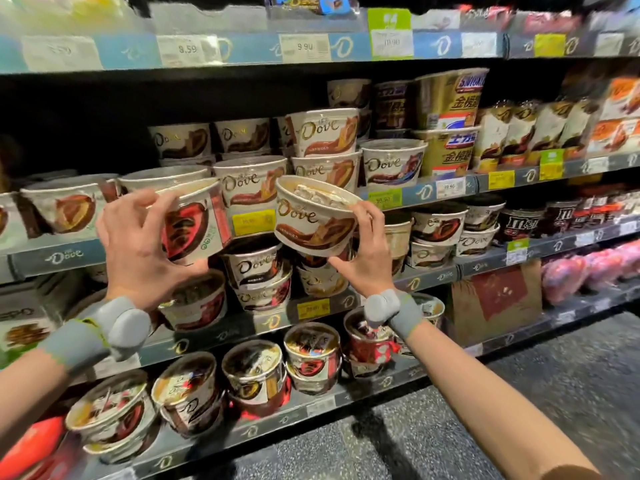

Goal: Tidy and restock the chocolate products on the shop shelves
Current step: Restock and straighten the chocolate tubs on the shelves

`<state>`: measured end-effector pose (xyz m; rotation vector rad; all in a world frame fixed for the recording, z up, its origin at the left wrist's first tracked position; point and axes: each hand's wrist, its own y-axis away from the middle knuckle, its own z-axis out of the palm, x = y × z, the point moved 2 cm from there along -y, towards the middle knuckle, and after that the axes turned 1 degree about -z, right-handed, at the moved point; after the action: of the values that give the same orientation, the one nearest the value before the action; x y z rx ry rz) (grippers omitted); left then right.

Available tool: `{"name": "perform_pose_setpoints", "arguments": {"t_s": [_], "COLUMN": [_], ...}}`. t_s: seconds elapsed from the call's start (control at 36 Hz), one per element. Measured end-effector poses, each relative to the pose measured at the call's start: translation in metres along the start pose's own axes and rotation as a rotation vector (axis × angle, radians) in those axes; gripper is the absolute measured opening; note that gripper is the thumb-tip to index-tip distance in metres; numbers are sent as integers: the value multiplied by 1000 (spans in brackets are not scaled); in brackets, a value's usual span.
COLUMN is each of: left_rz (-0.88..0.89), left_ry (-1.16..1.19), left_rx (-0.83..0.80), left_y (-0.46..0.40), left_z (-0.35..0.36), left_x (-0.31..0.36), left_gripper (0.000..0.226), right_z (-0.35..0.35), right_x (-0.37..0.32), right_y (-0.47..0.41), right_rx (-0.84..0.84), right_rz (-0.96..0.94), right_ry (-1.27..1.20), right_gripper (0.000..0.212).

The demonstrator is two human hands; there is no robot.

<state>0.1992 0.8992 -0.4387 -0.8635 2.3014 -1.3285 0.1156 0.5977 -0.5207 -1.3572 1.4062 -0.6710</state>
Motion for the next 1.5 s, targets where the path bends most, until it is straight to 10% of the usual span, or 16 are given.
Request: {"name": "perform_pose_setpoints", "arguments": {"t_s": [0.53, 0.75, 1.5], "left_rz": [-84, -103, -120], "left_ry": [-36, -15, -43], "left_rx": [-32, -16, 31], "left_y": [-5, -6, 17], "left_z": [-2, -14, -17], "left_x": [-35, -56, -84], "left_gripper": [100, 97, 100], "right_z": [13, 44, 88], "right_x": [-38, -56, -61], "right_y": [-97, -174, -216], "right_rx": [44, -253, -460], "right_rz": [-129, -240, 16], "right_ry": [22, 169, 230], "right_gripper": [89, 99, 96]}}
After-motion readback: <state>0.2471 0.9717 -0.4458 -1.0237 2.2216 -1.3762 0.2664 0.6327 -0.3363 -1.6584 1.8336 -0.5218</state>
